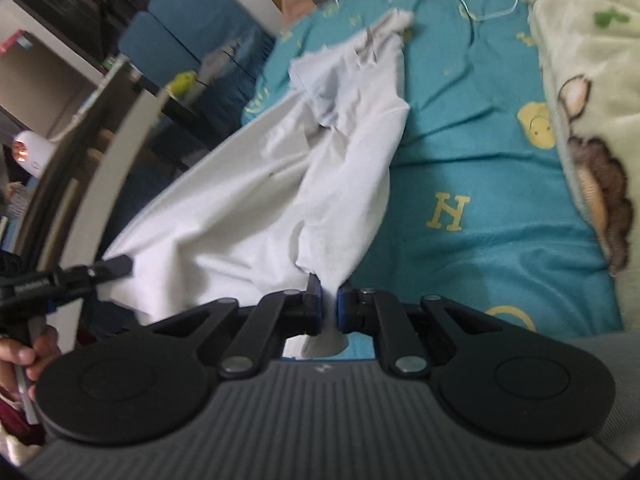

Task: Fold clothes

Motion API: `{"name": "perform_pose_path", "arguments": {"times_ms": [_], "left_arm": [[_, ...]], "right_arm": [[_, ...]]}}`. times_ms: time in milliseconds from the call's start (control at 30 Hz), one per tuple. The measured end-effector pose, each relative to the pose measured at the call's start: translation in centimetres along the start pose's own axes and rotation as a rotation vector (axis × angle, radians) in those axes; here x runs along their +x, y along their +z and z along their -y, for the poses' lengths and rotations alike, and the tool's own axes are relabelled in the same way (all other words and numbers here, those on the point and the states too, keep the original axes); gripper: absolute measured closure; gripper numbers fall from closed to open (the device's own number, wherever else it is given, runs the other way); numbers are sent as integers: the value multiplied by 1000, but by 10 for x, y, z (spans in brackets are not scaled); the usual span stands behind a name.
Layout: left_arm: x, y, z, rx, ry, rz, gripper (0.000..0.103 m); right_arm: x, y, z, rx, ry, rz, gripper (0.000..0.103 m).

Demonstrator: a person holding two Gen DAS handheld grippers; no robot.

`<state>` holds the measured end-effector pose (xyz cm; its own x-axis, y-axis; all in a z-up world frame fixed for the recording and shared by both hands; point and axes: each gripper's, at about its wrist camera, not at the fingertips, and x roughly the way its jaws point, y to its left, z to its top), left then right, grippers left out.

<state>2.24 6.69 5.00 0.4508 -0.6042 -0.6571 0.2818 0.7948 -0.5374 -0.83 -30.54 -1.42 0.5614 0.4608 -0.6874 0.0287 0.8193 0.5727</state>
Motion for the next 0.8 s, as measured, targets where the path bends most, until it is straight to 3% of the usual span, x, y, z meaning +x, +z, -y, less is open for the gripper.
{"name": "perform_pose_path", "arguments": {"times_ms": [300,433,600,800], "left_arm": [[-25,-107,22,37,60,-66,101],[-33,-124,18,14,36,-40,101],[-39,-91,24,8,9,42,101],[-13,-6,34,-11,-28,170,101]], "right_arm": [[-38,-72,23,-56,-37,-42,94],[-49,-81,25,-33,-28,-25,94],[-49,-50,14,9,0,24,94],[-34,30,2,43,25,135,94]]}}
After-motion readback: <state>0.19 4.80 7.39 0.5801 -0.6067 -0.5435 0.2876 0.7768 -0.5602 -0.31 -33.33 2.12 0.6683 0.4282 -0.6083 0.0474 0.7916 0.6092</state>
